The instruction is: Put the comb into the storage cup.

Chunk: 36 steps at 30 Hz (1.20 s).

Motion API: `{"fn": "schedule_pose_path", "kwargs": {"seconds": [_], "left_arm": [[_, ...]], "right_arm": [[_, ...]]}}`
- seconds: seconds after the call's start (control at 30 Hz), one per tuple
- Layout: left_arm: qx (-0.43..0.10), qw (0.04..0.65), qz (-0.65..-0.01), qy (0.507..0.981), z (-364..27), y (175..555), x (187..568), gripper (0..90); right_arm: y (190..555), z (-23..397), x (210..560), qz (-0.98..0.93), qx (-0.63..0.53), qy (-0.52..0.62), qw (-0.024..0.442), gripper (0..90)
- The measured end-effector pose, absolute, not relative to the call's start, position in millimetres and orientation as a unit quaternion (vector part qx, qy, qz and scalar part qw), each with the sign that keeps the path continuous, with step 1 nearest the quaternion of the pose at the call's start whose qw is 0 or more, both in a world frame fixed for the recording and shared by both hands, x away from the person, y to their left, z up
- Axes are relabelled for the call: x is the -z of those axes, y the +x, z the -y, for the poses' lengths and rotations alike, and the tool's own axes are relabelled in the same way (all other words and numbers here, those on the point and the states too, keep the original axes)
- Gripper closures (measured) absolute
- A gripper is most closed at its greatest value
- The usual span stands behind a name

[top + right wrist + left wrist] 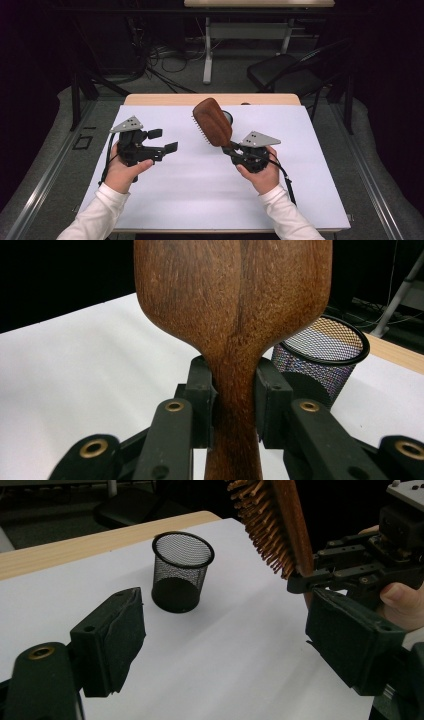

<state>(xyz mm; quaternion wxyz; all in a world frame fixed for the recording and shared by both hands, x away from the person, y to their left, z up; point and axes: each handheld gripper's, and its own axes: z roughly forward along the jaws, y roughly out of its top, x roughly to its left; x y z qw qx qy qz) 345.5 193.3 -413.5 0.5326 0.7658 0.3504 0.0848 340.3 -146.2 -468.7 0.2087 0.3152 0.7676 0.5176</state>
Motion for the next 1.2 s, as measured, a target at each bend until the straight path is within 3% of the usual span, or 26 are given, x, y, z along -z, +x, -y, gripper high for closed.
{"fn": "schedule_pose_path", "kwargs": {"seconds": [1.2], "left_arm": [[-0.075,0.553,-0.360,0.748,-167.4,365.8,395.3,15.7]], "right_arm": [[338.4,143.4,470.0,-0.765,-0.521,0.314,0.210,72.2]]}}
